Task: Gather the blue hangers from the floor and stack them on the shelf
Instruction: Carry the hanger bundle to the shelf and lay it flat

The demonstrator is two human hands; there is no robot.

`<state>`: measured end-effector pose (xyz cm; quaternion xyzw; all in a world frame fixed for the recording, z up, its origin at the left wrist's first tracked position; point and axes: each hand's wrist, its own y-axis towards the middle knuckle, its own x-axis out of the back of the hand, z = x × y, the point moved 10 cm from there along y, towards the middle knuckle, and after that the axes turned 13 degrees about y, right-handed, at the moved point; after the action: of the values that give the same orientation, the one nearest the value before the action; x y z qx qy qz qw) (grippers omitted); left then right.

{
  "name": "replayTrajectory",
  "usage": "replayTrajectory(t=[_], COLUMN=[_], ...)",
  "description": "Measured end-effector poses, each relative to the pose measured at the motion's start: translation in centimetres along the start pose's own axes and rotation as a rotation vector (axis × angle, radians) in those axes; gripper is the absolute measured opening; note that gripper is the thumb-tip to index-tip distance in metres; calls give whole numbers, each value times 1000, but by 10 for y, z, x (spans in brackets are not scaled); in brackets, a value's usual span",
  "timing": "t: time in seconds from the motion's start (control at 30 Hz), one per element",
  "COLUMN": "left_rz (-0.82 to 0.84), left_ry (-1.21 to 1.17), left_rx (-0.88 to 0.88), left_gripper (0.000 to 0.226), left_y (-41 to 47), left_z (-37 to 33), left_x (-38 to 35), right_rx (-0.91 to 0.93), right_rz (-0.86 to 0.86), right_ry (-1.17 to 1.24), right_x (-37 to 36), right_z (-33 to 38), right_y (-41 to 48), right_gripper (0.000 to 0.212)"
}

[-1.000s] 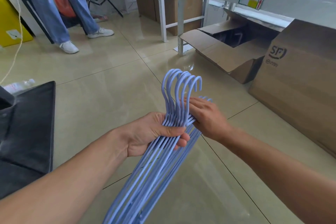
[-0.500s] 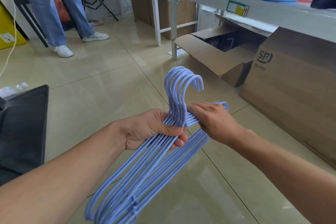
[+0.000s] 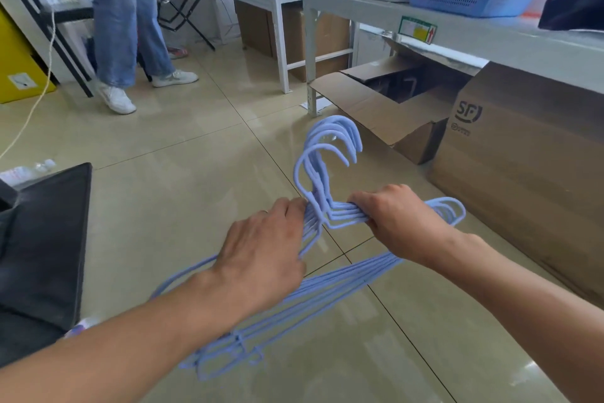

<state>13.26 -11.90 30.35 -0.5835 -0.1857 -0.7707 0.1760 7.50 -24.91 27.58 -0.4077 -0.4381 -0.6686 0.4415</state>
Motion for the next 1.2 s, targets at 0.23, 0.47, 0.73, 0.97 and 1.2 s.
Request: replayTrajectory(t=[0.23,0.47,0.73,0.97,1.2], left_rz=[-162,-9,127,100,95], left_ry=[313,344,350,282,261], left_rx=[-24,-160,-188,-141,-157], left_gripper=[44,70,44,37,35], left_y=[3,10,26,40,68], left_z=[3,-5,5,12,6], left_x=[-2,-9,-27,-32,-31], right_rx=[-122,-166,-147,-212,-277], right_rz=[51,77,154,171,208], right_ry=[-21,-31,-66,-93,-138], right_x=[-6,-19,-34,-27,-16], right_z=[-6,-10,-6,-12,-28], right_y=[4,5,4,12,20], right_gripper=[12,25,25,24,22])
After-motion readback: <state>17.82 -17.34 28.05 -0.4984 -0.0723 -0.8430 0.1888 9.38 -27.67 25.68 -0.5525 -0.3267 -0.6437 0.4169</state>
